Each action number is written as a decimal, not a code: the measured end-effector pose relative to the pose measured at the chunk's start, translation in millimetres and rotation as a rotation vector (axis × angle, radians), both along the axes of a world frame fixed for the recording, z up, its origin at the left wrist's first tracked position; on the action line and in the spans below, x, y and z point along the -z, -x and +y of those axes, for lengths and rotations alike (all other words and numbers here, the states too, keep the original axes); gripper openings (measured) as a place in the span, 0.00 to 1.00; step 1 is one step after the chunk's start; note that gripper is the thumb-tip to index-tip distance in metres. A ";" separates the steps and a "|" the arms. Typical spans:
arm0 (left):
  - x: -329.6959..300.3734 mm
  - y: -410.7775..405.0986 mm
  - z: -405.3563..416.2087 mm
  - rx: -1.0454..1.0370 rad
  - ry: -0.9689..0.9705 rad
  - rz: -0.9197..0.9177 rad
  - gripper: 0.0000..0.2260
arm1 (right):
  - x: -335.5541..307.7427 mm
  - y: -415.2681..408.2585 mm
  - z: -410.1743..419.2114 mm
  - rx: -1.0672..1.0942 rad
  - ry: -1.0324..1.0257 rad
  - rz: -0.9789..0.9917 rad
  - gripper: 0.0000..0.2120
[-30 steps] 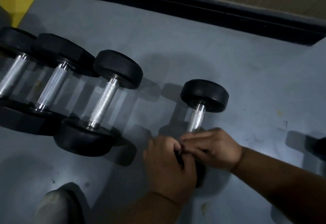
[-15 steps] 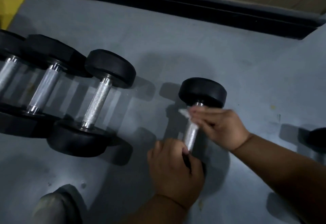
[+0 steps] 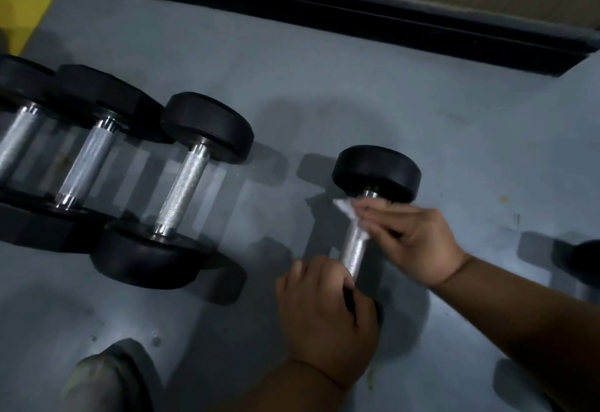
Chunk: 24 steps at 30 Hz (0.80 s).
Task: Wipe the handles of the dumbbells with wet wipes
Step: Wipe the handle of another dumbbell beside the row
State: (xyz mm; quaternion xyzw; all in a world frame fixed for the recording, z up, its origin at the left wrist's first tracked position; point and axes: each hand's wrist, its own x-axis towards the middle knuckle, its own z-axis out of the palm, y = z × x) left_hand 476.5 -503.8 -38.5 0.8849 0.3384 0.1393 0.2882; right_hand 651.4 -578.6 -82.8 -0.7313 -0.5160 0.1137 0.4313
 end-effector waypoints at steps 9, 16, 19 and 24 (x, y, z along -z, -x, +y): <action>-1.8 0.5 3.9 -0.007 0.030 0.022 0.04 | 1.6 -15.4 9.8 -0.006 0.018 -0.029 0.11; 0.5 1.0 5.8 0.000 0.015 0.008 0.05 | 0.0 25.5 -5.1 -0.365 0.046 0.011 0.09; -0.8 0.4 3.6 -0.012 0.007 0.016 0.04 | 2.9 -5.5 12.8 -0.133 0.022 -0.073 0.10; -1.0 0.3 0.9 -0.002 0.005 -0.017 0.04 | 6.8 16.1 -5.9 -0.083 0.042 0.034 0.08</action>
